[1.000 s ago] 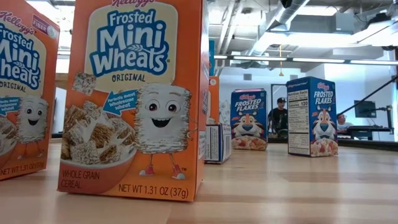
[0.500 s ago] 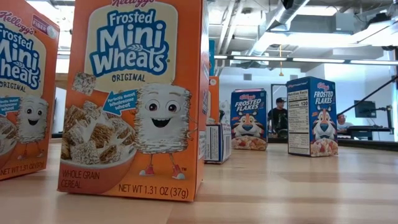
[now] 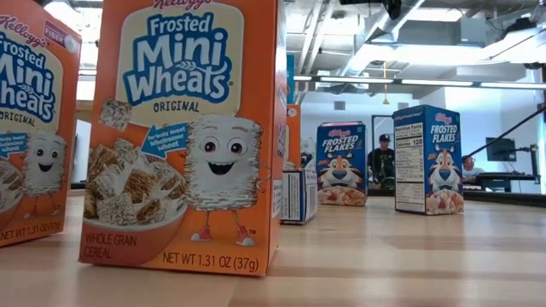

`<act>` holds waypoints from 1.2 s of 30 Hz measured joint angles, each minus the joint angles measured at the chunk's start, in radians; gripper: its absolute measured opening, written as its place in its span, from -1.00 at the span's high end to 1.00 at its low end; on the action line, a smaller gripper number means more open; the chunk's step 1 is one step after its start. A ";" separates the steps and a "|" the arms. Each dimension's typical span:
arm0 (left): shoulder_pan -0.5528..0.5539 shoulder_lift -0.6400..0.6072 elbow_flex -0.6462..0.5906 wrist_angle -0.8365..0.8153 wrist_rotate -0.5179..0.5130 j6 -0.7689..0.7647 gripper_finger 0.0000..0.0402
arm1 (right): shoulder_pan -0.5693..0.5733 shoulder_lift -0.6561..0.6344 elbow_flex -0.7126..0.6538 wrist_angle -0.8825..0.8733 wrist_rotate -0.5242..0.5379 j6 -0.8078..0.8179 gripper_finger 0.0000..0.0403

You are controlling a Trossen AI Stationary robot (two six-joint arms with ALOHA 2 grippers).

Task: Stack cereal on shelf
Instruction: Put the top green cereal box on the shelf

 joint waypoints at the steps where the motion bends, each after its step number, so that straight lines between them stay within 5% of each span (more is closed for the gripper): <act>1: 0.008 0.013 -0.001 -0.005 -0.006 0.019 0.28 | -0.006 0.000 0.000 0.006 0.000 0.000 0.92; 14: 0.000 0.064 -0.001 -0.002 -0.010 0.243 0.28 | -0.057 0.000 0.000 0.017 0.002 0.024 0.92; 36: -0.007 0.064 -0.017 -0.004 0.005 0.282 0.28 | -0.057 -0.001 0.000 0.016 0.003 -0.037 0.92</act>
